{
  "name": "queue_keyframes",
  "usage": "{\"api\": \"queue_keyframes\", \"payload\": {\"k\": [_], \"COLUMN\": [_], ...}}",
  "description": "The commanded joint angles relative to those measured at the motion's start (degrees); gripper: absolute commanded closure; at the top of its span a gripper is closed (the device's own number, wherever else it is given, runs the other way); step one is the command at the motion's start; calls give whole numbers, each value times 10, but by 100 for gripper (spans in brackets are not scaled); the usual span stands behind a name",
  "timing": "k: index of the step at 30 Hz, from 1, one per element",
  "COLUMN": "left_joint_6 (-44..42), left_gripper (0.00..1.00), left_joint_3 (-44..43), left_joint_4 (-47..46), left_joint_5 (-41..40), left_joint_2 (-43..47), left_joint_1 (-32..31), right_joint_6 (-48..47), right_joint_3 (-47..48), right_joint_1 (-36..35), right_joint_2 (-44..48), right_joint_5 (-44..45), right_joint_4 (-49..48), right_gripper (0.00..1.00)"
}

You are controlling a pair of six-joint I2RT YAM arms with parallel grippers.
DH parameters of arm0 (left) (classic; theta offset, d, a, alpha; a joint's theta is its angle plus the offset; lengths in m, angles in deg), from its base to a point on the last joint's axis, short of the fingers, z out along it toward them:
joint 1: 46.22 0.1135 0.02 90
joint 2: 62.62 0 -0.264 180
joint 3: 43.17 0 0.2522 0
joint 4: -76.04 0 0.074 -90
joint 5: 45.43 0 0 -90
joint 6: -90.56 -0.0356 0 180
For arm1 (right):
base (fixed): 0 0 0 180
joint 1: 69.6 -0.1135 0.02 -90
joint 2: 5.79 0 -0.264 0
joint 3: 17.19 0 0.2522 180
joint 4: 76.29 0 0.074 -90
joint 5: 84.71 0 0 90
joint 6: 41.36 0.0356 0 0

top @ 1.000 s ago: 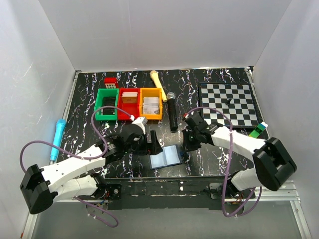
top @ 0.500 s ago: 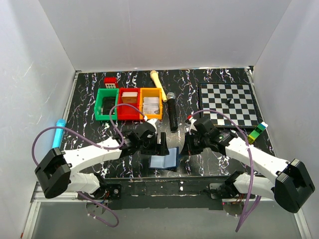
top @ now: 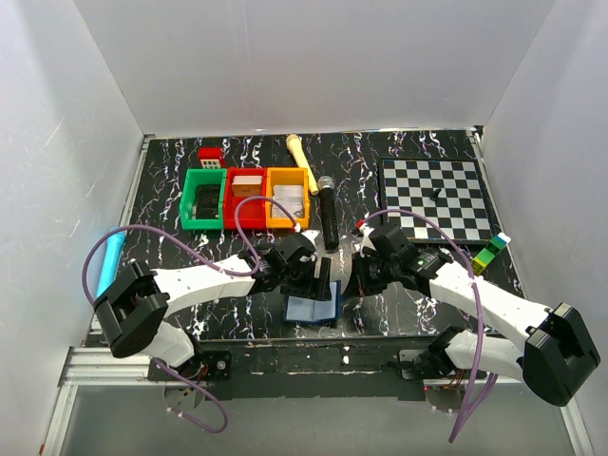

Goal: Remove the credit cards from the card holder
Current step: Remove the credit card from the card holder.

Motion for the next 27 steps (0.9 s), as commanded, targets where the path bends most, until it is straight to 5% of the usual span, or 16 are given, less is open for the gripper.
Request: {"api": "queue_keyframes", "payload": {"k": [1,27], "left_joint_6": [-15,-21], "left_gripper": [28,31], "left_joint_3": [-24,-36], "left_joint_4": [-5,0], "left_joint_5": [7,-8], "left_joint_2": [-1,-31], "left_joint_1": [-4,-23], "right_joint_6": [-5,-4], "right_joint_3": [22,34], "right_joint_1": [-3,-3], "right_joint_2": [15,18], "right_joint_5": [5,-13], "right_joint_4": [-18,-16], "right_gripper": [99,99]}}
